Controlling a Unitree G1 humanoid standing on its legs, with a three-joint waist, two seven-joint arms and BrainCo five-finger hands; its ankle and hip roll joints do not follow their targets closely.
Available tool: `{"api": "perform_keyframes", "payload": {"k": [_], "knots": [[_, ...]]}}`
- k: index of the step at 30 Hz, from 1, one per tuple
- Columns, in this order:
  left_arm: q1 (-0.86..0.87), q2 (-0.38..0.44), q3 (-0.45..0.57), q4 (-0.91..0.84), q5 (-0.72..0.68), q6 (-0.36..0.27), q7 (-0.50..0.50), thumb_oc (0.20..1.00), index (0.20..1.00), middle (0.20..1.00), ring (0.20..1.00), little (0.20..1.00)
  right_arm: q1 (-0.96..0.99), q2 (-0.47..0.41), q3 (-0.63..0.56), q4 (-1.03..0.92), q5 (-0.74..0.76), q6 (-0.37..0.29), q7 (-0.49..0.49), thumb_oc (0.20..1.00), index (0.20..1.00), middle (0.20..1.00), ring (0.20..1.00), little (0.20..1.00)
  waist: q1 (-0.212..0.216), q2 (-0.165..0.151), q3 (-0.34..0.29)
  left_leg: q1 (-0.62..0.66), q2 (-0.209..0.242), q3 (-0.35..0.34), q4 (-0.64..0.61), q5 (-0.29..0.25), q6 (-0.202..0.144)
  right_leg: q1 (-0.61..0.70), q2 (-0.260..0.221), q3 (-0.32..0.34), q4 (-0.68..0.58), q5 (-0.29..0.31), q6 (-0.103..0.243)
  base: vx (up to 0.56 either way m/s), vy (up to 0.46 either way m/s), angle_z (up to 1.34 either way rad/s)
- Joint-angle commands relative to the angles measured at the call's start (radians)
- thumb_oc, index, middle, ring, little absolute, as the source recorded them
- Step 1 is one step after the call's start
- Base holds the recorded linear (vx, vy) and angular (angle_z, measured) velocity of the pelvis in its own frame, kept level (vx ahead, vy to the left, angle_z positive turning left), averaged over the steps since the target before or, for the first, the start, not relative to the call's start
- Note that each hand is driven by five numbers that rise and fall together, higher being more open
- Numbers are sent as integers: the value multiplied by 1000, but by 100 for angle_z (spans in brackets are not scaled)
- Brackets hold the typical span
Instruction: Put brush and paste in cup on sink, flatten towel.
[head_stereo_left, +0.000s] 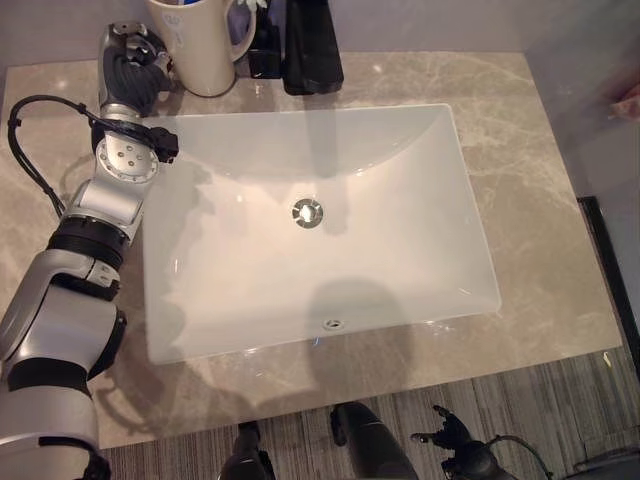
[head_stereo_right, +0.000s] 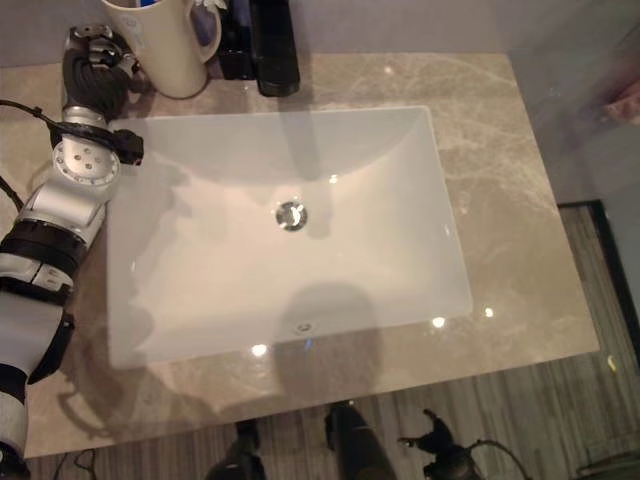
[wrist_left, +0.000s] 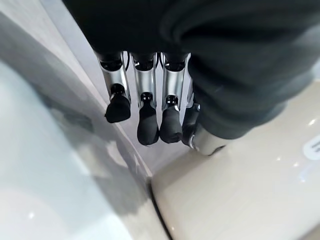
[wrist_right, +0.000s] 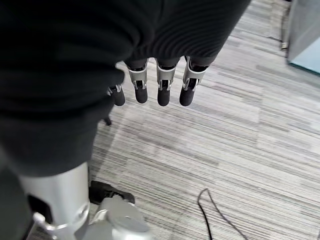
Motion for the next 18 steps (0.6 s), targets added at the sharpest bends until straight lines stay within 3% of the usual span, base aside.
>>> {"api": "perform_keyframes", "payload": {"k": [1, 8, 12, 13, 14, 15, 18], "knots": [[18, -17, 24, 84, 58, 20, 73, 200, 200, 200, 200, 200, 10, -38, 7, 31, 31, 2, -32, 1000, 1000, 1000, 1000, 1000, -14, -10, 26, -14, 39, -33, 5, 47, -34, 53, -71, -14, -1, -24, 125, 0, 0, 0], [85, -26, 120, 80, 76, 36, 148, 200, 200, 200, 200, 200, 13, -32, 2, 42, 19, 4, -39, 1000, 1000, 1000, 1000, 1000, -2, -30, 4, 15, 40, -37, 5, 37, -34, 87, -77, -32, -1, -31, 127, 0, 0, 0], [193, 1, 188, -45, 90, 24, 171, 200, 200, 200, 200, 200, 19, -26, -16, 58, 6, 12, -35, 1000, 1000, 1000, 1000, 1000, 19, -41, -1, 43, 35, -53, 5, 27, -30, 128, -89, -58, -1, -38, 130, 14, 0, 5], [311, 46, 251, -166, 111, 9, 164, 200, 200, 200, 200, 200, 26, -25, -47, 68, 6, 17, -27, 1000, 1000, 1000, 1000, 1000, 37, -47, -5, 70, 32, -58, 5, 16, -24, 155, -97, -68, -1, -45, 132, 29, 24, 18], [322, 47, 259, -174, 113, 11, 163, 200, 200, 200, 200, 200, 27, -27, -44, 67, 6, 17, -27, 1000, 1000, 1000, 1000, 1000, 35, -45, -4, 73, 32, -57, 5, 15, -24, 159, -97, -68, -1, -45, 132, 67, 68, 19], [483, 79, 375, -302, 118, -13, 158, 200, 200, 200, 200, 200, 43, -24, -75, 74, -2, 20, -16, 1000, 1000, 1000, 1000, 1000, 54, -52, -10, 107, 27, -59, 5, 8, -17, 193, -103, -75, -1, -51, 133, 52, 65, 21], [698, 65, 522, -411, 112, -51, 142, 200, 200, 200, 200, 200, 61, -18, -109, 89, -25, 28, 4, 1000, 1000, 1000, 1000, 1000, 86, -66, -15, 147, 15, -64, 30, -17, -7, 247, -115, -87, -1, -58, 135, 43, 88, 10]]}}
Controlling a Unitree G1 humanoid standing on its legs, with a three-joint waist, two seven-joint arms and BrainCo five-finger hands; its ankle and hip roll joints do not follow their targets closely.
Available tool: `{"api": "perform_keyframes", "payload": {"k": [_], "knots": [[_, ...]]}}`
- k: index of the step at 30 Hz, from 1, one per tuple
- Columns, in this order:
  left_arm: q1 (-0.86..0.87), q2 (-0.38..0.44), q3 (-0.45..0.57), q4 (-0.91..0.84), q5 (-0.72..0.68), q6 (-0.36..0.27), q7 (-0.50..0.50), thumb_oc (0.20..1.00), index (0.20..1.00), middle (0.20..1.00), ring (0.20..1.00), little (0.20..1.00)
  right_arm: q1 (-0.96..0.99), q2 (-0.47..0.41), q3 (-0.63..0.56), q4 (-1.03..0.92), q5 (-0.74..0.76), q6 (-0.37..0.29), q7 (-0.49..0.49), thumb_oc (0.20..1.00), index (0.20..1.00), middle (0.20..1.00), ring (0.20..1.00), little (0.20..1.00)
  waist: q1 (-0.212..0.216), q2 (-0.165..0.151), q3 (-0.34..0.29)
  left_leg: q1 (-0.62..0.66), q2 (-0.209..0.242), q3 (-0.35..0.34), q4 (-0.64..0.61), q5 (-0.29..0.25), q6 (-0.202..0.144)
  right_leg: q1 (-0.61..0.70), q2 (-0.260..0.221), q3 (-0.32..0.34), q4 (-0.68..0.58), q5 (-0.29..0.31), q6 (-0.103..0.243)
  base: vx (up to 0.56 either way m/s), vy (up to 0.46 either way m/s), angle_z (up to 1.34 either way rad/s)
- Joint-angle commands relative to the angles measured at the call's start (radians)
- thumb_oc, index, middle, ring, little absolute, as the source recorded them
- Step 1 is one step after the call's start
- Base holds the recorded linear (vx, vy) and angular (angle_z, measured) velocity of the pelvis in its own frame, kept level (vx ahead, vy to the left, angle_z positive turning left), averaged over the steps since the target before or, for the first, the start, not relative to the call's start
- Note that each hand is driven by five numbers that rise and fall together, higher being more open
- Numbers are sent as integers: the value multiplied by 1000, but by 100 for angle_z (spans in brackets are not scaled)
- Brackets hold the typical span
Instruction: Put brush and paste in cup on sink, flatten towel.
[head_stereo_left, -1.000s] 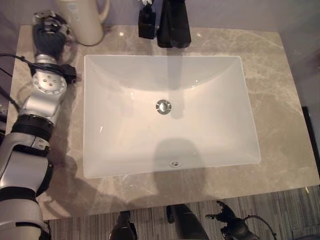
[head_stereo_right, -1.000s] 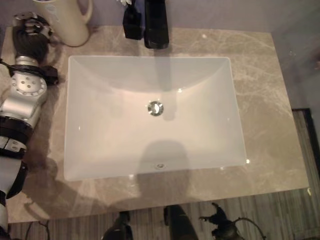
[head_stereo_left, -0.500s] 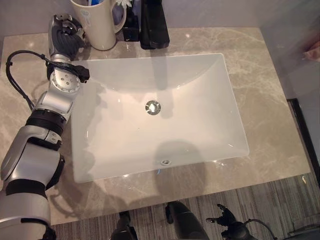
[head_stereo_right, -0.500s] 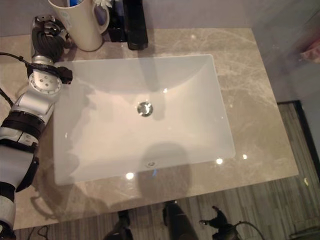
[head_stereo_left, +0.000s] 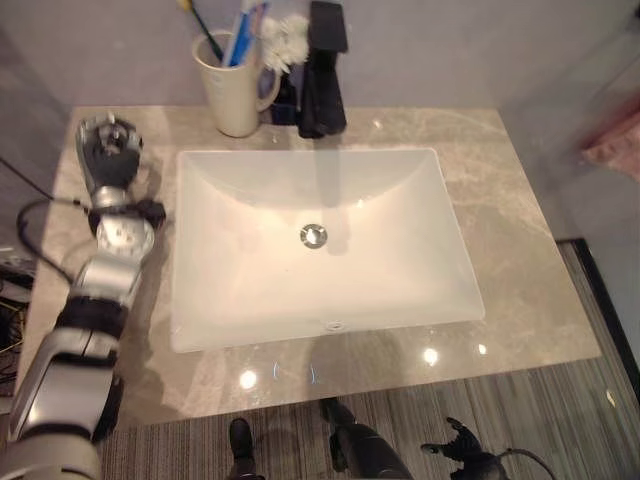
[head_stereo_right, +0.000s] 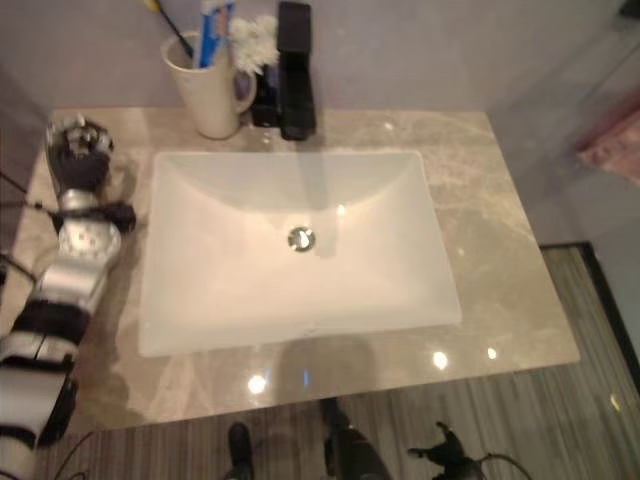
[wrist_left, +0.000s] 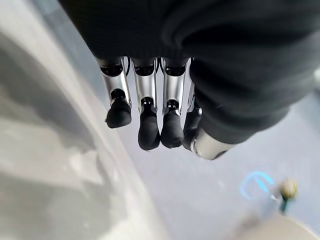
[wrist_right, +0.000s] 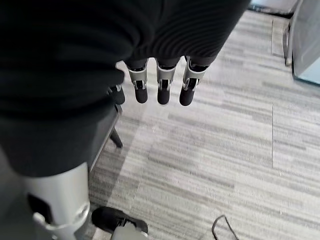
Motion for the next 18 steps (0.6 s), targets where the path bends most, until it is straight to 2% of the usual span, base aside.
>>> {"api": "perform_keyframes", "payload": {"k": [1, 2, 4, 5, 7, 10, 12, 14, 15, 18], "knots": [[64, 43, 98, 3, 13, -92, 7, 200, 200, 200, 200, 200, 24, -11, -19, 66, -35, 16, 22, 1000, 1000, 1000, 1000, 1000, 61, -50, 27, 25, -12, -32, 42, -17, 2, 108, -126, -36, -1, -28, 144, 6, 89, 10], [76, 40, 107, -5, 14, -90, 6, 200, 200, 200, 200, 200, 24, -13, -15, 66, -36, 16, 22, 1000, 1000, 1000, 1000, 1000, 57, -48, 28, 28, -12, -32, 44, -19, 3, 112, -126, -36, -1, -29, 144, 12, 86, 14], [208, 19, 201, -68, 13, -106, -12, 200, 200, 200, 200, 200, 34, -4, -39, 92, -55, 26, 28, 1000, 1000, 1000, 1000, 1000, 75, -47, 19, 47, -23, -46, 56, -36, 15, 147, -136, -52, -1, -30, 147, 25, 125, 27], [303, -21, 260, -102, 16, -117, -22, 200, 200, 200, 200, 200, 36, 5, -56, 107, -72, 31, 31, 1000, 1000, 1000, 1000, 1000, 97, -49, 10, 58, -37, -62, 65, -46, 24, 175, -147, -67, -1, -25, 148, 15, 178, 38], [363, -37, 289, -143, 37, -109, -31, 200, 200, 200, 200, 200, 40, 6, -65, 111, -76, 34, 30, 1000, 1000, 1000, 1000, 1000, 100, -50, 5, 66, -46, -75, 72, -53, 31, 194, -155, -76, -1, -24, 149, -2, 120, 32], [512, -85, 360, -147, 55, -113, -67, 200, 200, 200, 200, 200, 46, 19, -93, 117, -84, 32, 39, 1000, 1000, 1000, 1000, 1000, 130, -55, -3, 77, -81, -108, 95, -75, 51, 240, -181, -107, -1, -5, 156, -15, 153, 35], [550, -98, 362, -131, 55, -112, -88, 200, 200, 200, 200, 200, 50, 27, -107, 120, -81, 32, 37, 1000, 1000, 1000, 1000, 1000, 140, -57, -5, 80, -104, -137, 110, -84, 64, 270, -198, -131, 10, 9, 160, -10, 185, 56], [600, -96, 344, -203, 92, -113, -131, 200, 200, 200, 200, 200, 50, 44, -144, 101, -42, 26, 30, 1000, 1000, 1000, 1000, 1000, 146, -52, -1, 92, -141, -179, 113, -88, 86, 281, -222, -157, 76, 39, 165, -29, 247, 98], [602, -97, 345, -206, 92, -111, -132, 200, 200, 200, 200, 200, 51, 44, -145, 101, -42, 26, 30, 1000, 1000, 1000, 1000, 1000, 145, -52, -1, 92, -142, -180, 114, -88, 87, 282, -224, -159, 77, 38, 165, -20, 193, 100], [624, -86, 303, -273, 100, -114, -187, 200, 200, 200, 200, 200, 54, 59, -147, 52, -8, 14, 25, 1000, 1000, 1000, 1000, 1000, 136, -54, 9, 106, -178, -196, 109, -85, 103, 277, -251, -149, 105, 130, 174, -35, 211, 56]]}}
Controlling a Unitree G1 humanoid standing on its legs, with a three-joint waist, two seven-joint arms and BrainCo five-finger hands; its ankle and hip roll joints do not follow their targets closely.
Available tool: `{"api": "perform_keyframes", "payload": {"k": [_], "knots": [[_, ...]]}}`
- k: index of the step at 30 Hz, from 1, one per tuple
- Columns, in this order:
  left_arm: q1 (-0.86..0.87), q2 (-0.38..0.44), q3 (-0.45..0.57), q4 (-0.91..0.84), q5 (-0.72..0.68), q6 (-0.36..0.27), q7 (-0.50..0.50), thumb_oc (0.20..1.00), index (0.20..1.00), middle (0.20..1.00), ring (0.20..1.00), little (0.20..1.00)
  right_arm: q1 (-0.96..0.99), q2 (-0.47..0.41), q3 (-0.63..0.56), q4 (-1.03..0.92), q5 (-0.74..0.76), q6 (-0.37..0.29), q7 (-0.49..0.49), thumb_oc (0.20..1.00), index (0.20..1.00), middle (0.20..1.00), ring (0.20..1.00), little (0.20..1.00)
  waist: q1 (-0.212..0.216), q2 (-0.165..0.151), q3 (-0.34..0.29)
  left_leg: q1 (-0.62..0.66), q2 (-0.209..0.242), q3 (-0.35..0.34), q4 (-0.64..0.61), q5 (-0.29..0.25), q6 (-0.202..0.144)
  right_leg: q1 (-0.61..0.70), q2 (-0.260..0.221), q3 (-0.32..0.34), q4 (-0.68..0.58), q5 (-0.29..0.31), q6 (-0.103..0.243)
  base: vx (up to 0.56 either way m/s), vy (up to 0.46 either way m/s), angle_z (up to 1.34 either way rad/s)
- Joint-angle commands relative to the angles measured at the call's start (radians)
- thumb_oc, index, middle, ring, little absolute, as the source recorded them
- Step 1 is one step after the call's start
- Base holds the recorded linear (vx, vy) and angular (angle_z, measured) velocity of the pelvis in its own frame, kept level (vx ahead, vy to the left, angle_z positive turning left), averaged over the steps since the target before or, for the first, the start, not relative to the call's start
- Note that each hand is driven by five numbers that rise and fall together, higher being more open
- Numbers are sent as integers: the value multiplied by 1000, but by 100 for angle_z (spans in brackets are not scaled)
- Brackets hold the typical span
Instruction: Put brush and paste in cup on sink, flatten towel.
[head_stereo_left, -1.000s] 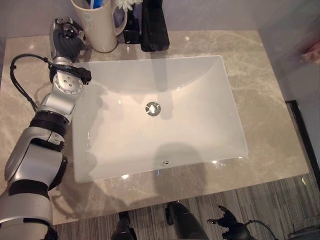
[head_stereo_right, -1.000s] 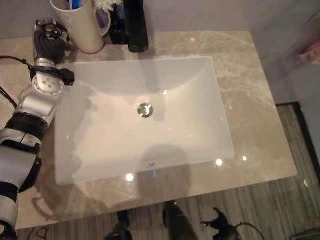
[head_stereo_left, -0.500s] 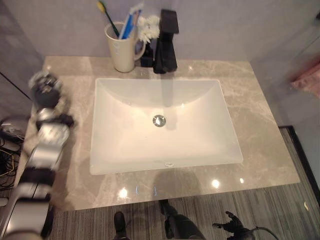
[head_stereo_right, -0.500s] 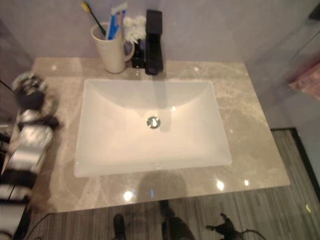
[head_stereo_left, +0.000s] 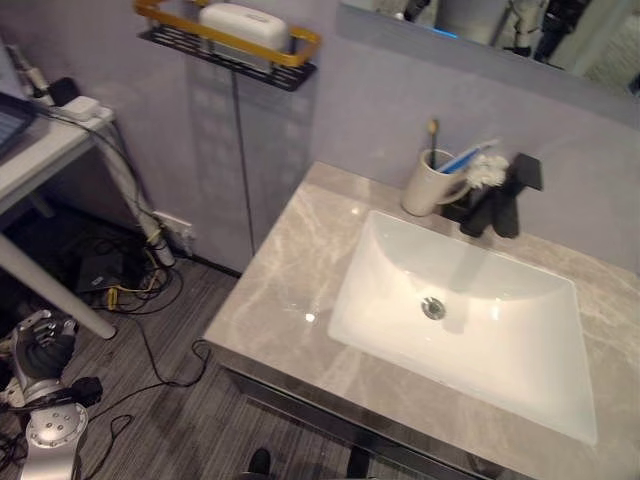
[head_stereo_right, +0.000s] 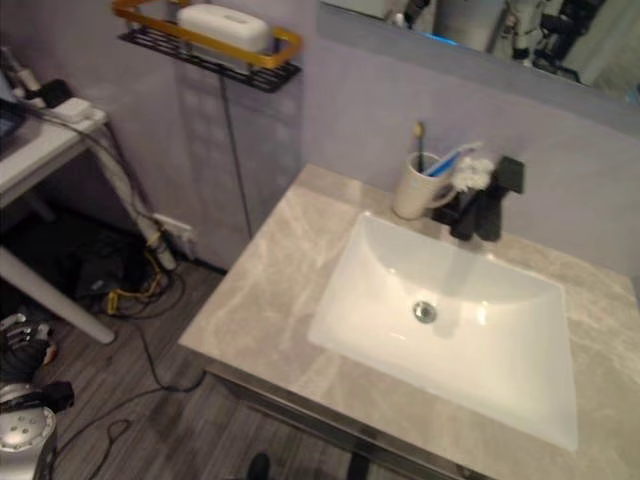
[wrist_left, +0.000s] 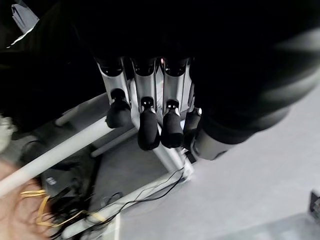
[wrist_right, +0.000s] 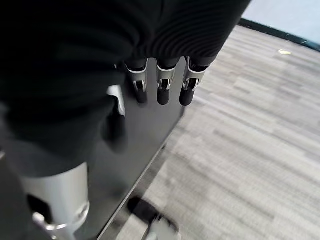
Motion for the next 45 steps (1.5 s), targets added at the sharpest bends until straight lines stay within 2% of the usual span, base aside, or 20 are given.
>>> {"api": "perform_keyframes", "payload": {"k": [1, 3, 5, 6, 9, 11, 16, 20, 25, 29, 33, 35, 36, 37, 38, 39, 40, 41, 43, 45], "knots": [[-56, 56, -30, -99, 42, -54, -53, 200, 200, 200, 200, 200, -35, -2, 15, -57, 67, -20, -14, 1000, 1000, 1000, 1000, 1000, -43, 2, 24, -16, -12, 49, 64, -40, -22, 13, -46, 48, 4, 234, 99, -61, 169, 11], [-55, 38, -38, -80, 29, -58, -44, 200, 200, 200, 200, 200, -32, 2, 2, -80, 93, -26, -22, 1000, 1000, 1000, 1000, 1000, -51, 7, 32, -22, -20, 60, 70, -41, -20, 0, -63, 51, -13, 278, 110, -119, 197, -2], [-75, 18, -55, 13, 43, -58, 10, 200, 200, 200, 200, 200, -32, 8, 15, -92, 102, -34, -27, 1000, 1000, 1000, 1000, 1000, -52, 17, 44, -32, -22, 85, 89, -37, -17, -18, -57, 27, -19, 263, 108, -172, 251, -55], [-55, -22, -26, 132, -2, -39, 40, 200, 200, 200, 200, 200, -11, 11, 23, -63, 79, -29, -39, 1000, 1000, 1000, 1000, 1000, -36, 36, 47, -23, 8, 140, 58, -14, -12, -4, 1, -22, 45, 109, 81, -149, 180, -93], [-36, -12, -6, 289, 35, -12, 70, 200, 200, 200, 200, 200, 12, 8, 23, -23, 52, -29, -40, 1000, 1000, 1000, 1000, 1000, -23, 29, 23, -26, 29, 196, 5, 29, -18, 30, 24, -35, 45, 57, 75, -196, 93, -94], [-37, 8, -15, 384, 53, 1, 85, 200, 200, 200, 200, 200, 15, 3, 10, -10, 48, -28, -47, 1000, 1000, 1000, 1000, 1000, -8, 46, 30, -28, 63, 243, -3, 52, -16, 33, 17, -77, 130, 19, 69, -173, -14, -133], [-29, -41, -17, 576, 25, 22, 103, 200, 200, 200, 200, 200, 13, -20, 0, 9, 29, -29, -63, 1000, 1000, 1000, 1000, 1000, 0, 55, 16, -40, 84, 340, -11, 80, -4, 93, 48, -64, 257, -53, 53, -172, 31, -84], [-40, -96, -17, 787, -15, 51, 86, 200, 200, 200, 200, 200, -9, -32, 27, 3, 5, -27, -80, 1000, 1000, 1000, 1000, 1000, 25, 28, 10, -60, 105, 456, -4, 105, -21, 161, 61, -140, 113, -91, 49, -188, -136, -101], [-73, -171, -2, 1035, -81, 101, 37, 200, 200, 200, 200, 200, -23, -73, 51, -28, -35, -22, -76, 1000, 1000, 1000, 1000, 1000, -6, 43, 14, -63, 156, 500, -4, 151, -54, 166, 121, -100, 32, -156, 12, -105, -175, -91], [-69, -212, 15, 1114, -126, 132, -9, 200, 200, 200, 200, 200, -30, -108, 66, -56, -64, -19, -67, 1000, 1000, 1000, 1000, 1000, -16, 54, 21, -67, 190, 520, -2, 180, -72, 157, 148, -68, 7, -165, -7, -70, -139, -45], [-88, -264, -73, 1146, -49, 167, -101, 200, 200, 200, 200, 200, -44, -146, 81, -93, -83, -19, -50, 1000, 1000, 1000, 1000, 1000, -30, 71, 40, -79, 203, 479, 6, 200, -86, 153, 179, -10, -31, -161, -27, -74, -122, -32], [-116, -278, -155, 1133, 18, 166, -136, 200, 200, 200, 200, 200, -61, -158, 89, -96, -80, -20, -37, 1000, 1000, 1000, 1000, 1000, -27, 75, 49, -98, 193, 396, 19, 200, -91, 143, 187, 12, -30, -159, -36, -66, -86, -22], [-117, -278, -155, 1134, 18, 166, -136, 200, 200, 200, 200, 200, -61, -158, 89, -96, -80, -20, -37, 1000, 1000, 1000, 1000, 1000, -26, 76, 47, -102, 195, 396, 20, 201, -91, 139, 188, 13, -31, -157, -37, -46, -70, -45], [-128, -285, -198, 1122, 36, 163, -161, 200, 200, 200, 200, 200, -68, -161, 96, -112, -74, -23, -32, 1000, 1000, 1000, 1000, 1000, -24, 75, 55, -106, 176, 323, 33, 189, -89, 135, 192, 27, -23, -159, -42, -45, -51, -51], [-143, -289, -209, 1128, 28, 166, -185, 294, 294, 294, 294, 294, -75, -164, 100, -116, -71, -24, -26, 1000, 1000, 1000, 1000, 1000, -21, 75, 59, -119, 161, 266, 46, 179, -87, 127, 195, 36, -16, -158, -47, -48, -83, -25], [-155, -297, -244, 1141, 39, 169, -231, 959, 959, 959, 959, 959, -89, -168, 111, -119, -65, -25, -17, 1000, 1000, 1000, 1000, 1000, -16, 73, 64, -124, 130, 181, 65, 153, -77, 119, 200, 57, -7, -155, -52, -42, -72, -22], [-169, -300, -275, 1148, 70, 171, -236, 1000, 1000, 1000, 1000, 1000, -104, -168, 123, -114, -67, -26, -4, 1000, 1000, 1000, 1000, 1000, -13, 72, 65, -124, 100, 115, 84, 126, -67, 110, 205, 85, 0, -151, -54, -9, -85, -42], [-191, -317, -340, 1139, 127, 170, -237, 1000, 1000, 1000, 1000, 1000, -124, -159, 153, -122, -74, -27, 9, 1000, 1000, 1000, 1000, 1000, -1, 67, 66, -123, 27, -16, 141, 74, -53, 98, 223, 157, 6, -144, -56, -4, -50, -73], [-206, -325, -375, 1131, 150, 170, -242, 1000, 1000, 1000, 1000, 1000, -129, -156, 169, -136, -79, -28, 14, 1000, 1000, 1000, 1000, 1000, 2, 67, 66, -126, -2, -62, 164, 58, -47, 92, 231, 197, 6, -137, -53, 30, 11, -156], [-230, -343, -463, 1095, 201, 164, -273, 1000, 1000, 1000, 1000, 1000, -115, -145, 176, -110, -84, -27, 26, 1000, 1000, 1000, 1000, 1000, -18, 84, 40, -94, -2, -31, 125, 51, -30, 87, 239, 233, 1, -130, -49, 93, 112, -123]]}}
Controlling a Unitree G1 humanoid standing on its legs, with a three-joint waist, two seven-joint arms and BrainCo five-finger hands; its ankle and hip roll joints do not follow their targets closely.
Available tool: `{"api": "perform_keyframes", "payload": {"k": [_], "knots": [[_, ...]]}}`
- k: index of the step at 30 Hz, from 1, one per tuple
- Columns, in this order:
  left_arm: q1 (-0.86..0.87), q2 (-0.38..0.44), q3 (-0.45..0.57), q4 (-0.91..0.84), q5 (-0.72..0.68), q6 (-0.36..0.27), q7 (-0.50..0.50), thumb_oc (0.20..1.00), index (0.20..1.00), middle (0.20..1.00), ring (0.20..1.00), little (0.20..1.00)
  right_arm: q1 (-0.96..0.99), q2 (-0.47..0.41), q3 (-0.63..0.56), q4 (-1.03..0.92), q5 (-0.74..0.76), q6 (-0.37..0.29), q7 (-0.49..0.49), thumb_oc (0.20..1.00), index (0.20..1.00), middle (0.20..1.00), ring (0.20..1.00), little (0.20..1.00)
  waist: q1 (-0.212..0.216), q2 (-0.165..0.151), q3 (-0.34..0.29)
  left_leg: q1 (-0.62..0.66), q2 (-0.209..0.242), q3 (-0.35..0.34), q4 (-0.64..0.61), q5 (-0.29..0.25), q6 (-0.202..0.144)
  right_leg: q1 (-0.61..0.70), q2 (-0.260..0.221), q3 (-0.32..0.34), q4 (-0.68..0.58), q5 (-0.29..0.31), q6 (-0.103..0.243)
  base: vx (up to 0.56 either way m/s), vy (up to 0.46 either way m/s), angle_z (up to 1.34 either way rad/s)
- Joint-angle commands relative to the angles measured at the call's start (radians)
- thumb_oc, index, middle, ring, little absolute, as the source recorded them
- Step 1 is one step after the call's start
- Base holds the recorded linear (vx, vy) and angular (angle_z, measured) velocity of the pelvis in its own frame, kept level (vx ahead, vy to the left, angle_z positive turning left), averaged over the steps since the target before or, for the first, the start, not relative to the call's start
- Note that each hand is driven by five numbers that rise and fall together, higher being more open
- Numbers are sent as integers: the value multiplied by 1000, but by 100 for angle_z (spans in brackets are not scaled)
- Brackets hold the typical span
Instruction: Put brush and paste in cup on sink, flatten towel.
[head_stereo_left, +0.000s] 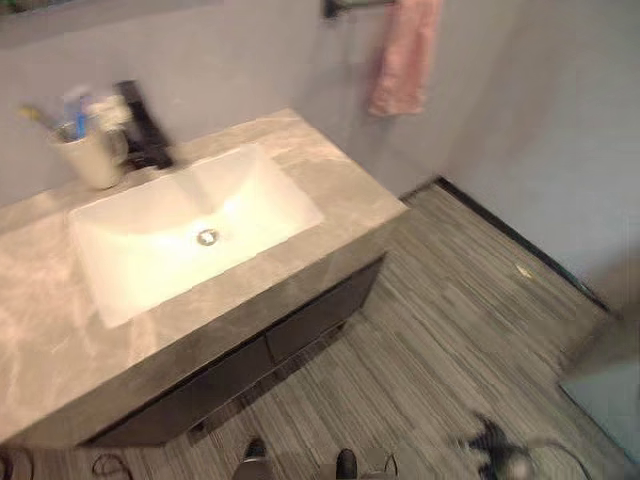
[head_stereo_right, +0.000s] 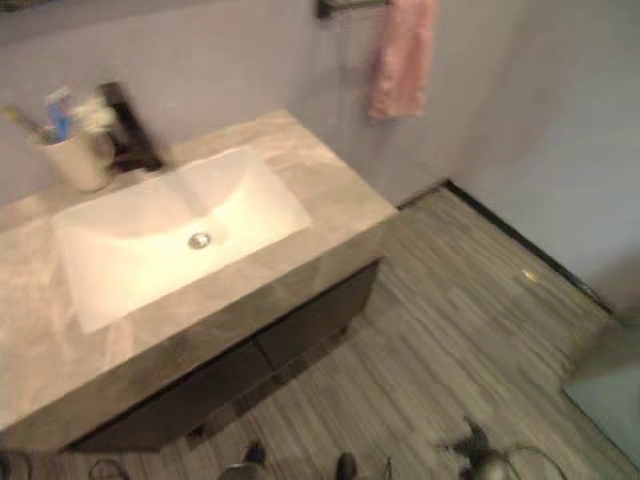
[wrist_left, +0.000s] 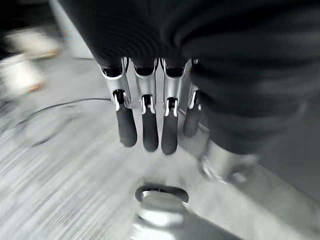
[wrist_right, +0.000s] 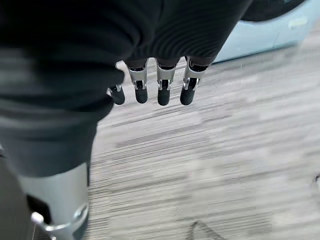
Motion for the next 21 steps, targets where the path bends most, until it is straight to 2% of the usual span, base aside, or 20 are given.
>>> {"api": "perform_keyframes", "payload": {"k": [1, 3, 5, 7, 8, 12, 13, 14, 15, 16, 17, 18, 19, 20, 21], "knots": [[-9, 38, -19, 5, 95, -19, -30, 1000, 1000, 1000, 1000, 1000, 72, 23, 12, 34, -22, 4, 25, 1000, 1000, 1000, 1000, 1000, 14, -21, -34, -45, -12, 139, -9, 17, 79, 1, 25, 8, 20, -13, 66, 88, 141, -34], [-22, 33, -61, -27, 113, -26, -31, 1000, 1000, 1000, 1000, 1000, 75, 26, 5, 30, -15, 6, 18, 1000, 1000, 1000, 1000, 1000, 5, -16, -38, -36, -19, 144, -16, 9, 87, -4, 23, 21, 27, -15, 71, 42, 122, -43], [-49, 28, -130, -80, 147, -36, -39, 1000, 1000, 1000, 1000, 1000, 72, 31, -11, 36, 6, 5, 12, 1000, 1000, 1000, 1000, 1000, -16, 0, -39, -15, -26, 183, -31, -3, 101, -27, 12, 60, 49, -4, 89, 9, 162, -51], [-58, 30, -153, -95, 162, -40, -41, 1000, 1000, 1000, 1000, 1000, 70, 34, -12, 36, 7, 8, 11, 1000, 1000, 1000, 1000, 1000, -19, 5, -37, -8, -25, 200, -34, -7, 107, -37, 9, 76, 56, 1, 95, -11, 149, -67], [-72, 32, -190, -105, 191, -45, -45, 1000, 1000, 1000, 1000, 1000, 65, 41, -12, 47, 7, 12, 11, 1000, 1000, 1000, 1000, 1000, -25, 13, -34, 3, -28, 230, -47, -12, 115, -55, -2, 105, 60, 15, 114, -38, 220, -68], [-100, 39, -207, -111, 211, -47, -31, 1000, 1000, 1000, 1000, 1000, 53, 56, -12, 60, 12, 17, 7, 1000, 1000, 1000, 1000, 1000, -32, 20, -28, 10, -28, 286, -71, -14, 122, -92, -22, 142, 62, 45, 146, -50, 133, -91], [-111, 44, -200, -126, 203, -49, -19, 1000, 1000, 1000, 1000, 1000, 50, 64, -15, 61, 18, 18, 3, 1000, 1000, 1000, 1000, 1000, -40, 20, -24, 13, -28, 322, -81, -19, 124, -114, -33, 151, 59, 65, 162, -61, 113, -41], [-111, 44, -200, -126, 203, -49, -19, 1000, 1000, 1000, 1000, 1000, 50, 64, -15, 61, 18, 18, 3, 1000, 1000, 1000, 1000, 1000, -40, 20, -24, 13, -28, 322, -81, -19, 124, -114, -33, 151, 59, 65, 162, -78, 80, -21], [-116, 47, -183, -137, 180, -51, -2, 1000, 1000, 1000, 1000, 1000, 51, 81, -26, 62, 34, 18, -8, 1000, 1000, 1000, 1000, 1000, -36, 15, -11, 23, -15, 372, -74, -31, 121, -131, -48, 84, 64, 76, 167, -65, 21, -46], [-115, 48, -170, -146, 162, -50, 4, 1000, 1000, 1000, 1000, 1000, 57, 90, -37, 55, 48, 14, -15, 1000, 1000, 1000, 1000, 1000, -19, 13, -6, 29, 3, 411, -66, -40, 116, -140, -74, -59, 80, 65, 151, -69, 19, -82], [-116, 48, -170, -146, 162, -50, 4, 1000, 1000, 1000, 1000, 1000, 57, 90, -37, 55, 48, 15, -15, 1000, 1000, 1000, 1000, 1000, -20, 13, -7, 25, 2, 411, -65, -38, 116, -142, -74, -60, 79, 67, 151, -76, 27, -196], [-103, 48, -144, -165, 134, -51, 11, 1000, 1000, 1000, 1000, 1000, 70, 101, -45, 47, 68, 6, -19, 1000, 1000, 1000, 1000, 1000, -10, 11, -2, 43, 16, 455, -61, -45, 113, -115, -91, -236, 99, 35, 124, -52, 19, -183], [-103, 49, -144, -165, 134, -51, 11, 1000, 1000, 1000, 1000, 1000, 70, 101, -45, 47, 68, 6, -19, 1000, 1000, 1000, 1000, 1000, -11, 10, -3, 40, 16, 455, -62, -43, 113, -117, -91, -236, 97, 38, 124, -82, 14, -152], [-87, 48, -121, -183, 103, -53, 13, 1000, 1000, 1000, 1000, 1000, 84, 111, -51, 42, 79, -4, -24, 1000, 1000, 1000, 1000, 1000, -4, 1, -9, 51, 26, 499, -66, -40, 111, -106, -79, -335, 123, 10, 105, -39, -9, -42], [-86, 48, -121, -184, 103, -53, 13, 1000, 1000, 1000, 1000, 1000, 84, 111, -50, 42, 79, -4, -24, 1000, 1000, 1000, 1000, 1000, -3, 1, -9, 51, 26, 500, -66, -40, 111, -107, -79, -335, 123, 9, 105, -36, -18, -48]]}}
